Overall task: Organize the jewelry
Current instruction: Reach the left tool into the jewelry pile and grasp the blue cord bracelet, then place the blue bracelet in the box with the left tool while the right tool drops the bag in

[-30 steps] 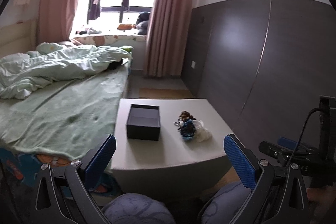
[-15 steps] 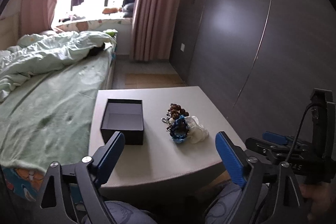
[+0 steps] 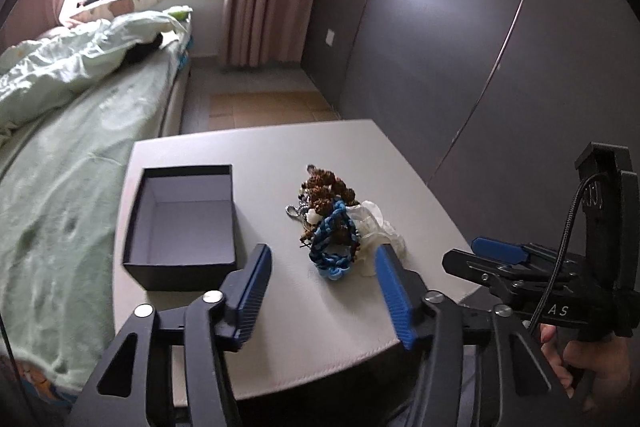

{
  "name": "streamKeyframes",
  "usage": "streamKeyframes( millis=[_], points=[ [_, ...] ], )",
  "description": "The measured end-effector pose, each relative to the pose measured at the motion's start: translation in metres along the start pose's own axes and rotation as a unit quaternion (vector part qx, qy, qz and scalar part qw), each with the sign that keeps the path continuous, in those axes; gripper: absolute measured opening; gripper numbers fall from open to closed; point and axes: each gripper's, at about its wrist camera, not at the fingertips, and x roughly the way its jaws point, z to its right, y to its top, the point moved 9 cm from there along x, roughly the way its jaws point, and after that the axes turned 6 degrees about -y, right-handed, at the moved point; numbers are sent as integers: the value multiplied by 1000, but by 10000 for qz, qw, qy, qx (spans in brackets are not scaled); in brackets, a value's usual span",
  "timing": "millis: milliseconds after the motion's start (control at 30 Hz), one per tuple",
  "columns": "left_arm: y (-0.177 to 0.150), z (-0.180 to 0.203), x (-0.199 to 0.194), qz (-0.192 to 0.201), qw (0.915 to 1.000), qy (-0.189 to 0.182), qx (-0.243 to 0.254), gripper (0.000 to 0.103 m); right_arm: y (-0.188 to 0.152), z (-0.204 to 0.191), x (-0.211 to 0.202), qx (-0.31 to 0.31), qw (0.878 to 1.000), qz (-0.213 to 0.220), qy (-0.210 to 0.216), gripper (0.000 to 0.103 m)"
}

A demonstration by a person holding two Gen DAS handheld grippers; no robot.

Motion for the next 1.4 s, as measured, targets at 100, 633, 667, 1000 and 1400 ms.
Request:
streamKeyframes(
  millis=[100,633,667,1000,1400],
  points=[
    [2,-3,17,-171,9998,-5,-35,51,3,2,15,26,9998,-169,40,67],
    [2,-15,101,-1056,9942,-163,-101,33,14,18,76,290,9958,-827,253,57],
    [2,-17,105,-1101,9937,-167,-116,33,15,19,79,299,9955,-861,259,57],
    [11,-18,105,-1104,9935,-217,-160,14,14,19,108,331,9916,-1239,193,57],
    [32,-21,56,-690,9972,-220,-171,14,11,2,122,-56,9909,-1325,248,4]
  ],
)
